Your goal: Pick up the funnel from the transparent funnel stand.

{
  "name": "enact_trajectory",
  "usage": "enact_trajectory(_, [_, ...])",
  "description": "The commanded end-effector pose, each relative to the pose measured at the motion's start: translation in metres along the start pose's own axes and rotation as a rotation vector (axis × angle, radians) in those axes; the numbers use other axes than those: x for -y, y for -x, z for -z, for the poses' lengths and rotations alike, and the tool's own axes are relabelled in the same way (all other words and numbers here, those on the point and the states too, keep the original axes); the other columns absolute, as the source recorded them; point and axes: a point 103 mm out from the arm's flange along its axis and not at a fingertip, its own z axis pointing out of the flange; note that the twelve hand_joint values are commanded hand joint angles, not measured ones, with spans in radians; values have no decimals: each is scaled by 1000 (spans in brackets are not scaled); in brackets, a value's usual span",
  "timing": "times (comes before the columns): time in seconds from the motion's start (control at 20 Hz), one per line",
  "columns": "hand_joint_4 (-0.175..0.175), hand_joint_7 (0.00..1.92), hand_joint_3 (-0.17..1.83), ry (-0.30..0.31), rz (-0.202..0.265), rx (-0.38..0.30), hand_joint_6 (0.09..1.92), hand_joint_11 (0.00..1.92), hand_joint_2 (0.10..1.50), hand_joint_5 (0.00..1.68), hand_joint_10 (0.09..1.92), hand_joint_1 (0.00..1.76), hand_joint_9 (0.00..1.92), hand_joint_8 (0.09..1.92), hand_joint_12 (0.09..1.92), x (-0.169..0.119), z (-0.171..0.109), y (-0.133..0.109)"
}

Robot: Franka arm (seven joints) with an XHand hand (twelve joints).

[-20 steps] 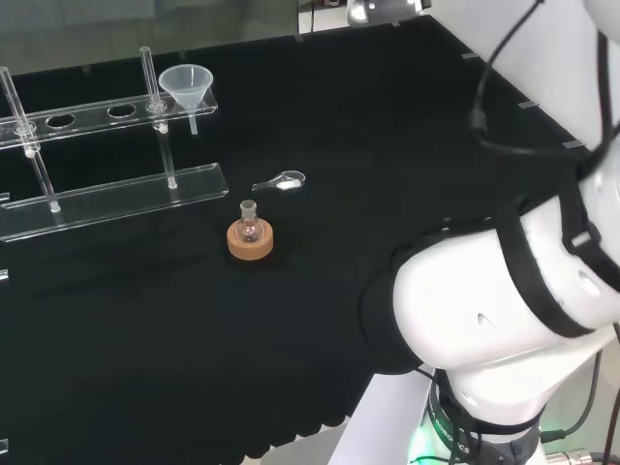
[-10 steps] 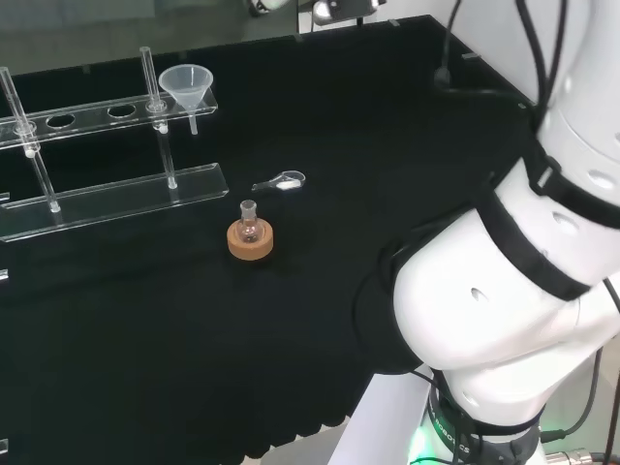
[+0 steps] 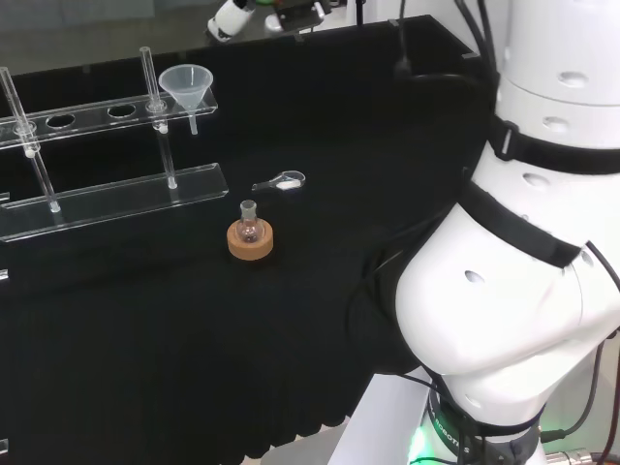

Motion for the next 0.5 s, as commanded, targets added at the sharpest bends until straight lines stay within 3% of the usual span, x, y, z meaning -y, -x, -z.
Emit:
enact_trajectory(0.05, [28,0,392,-75,25,69,87,164,774,65,720,565,158,437,1454,-23,-4,-43])
enact_trajectory(0.5, [32,0,487,-152,18,123,87,295,678,53,810,633,114,336,1490,-37,-13,-67])
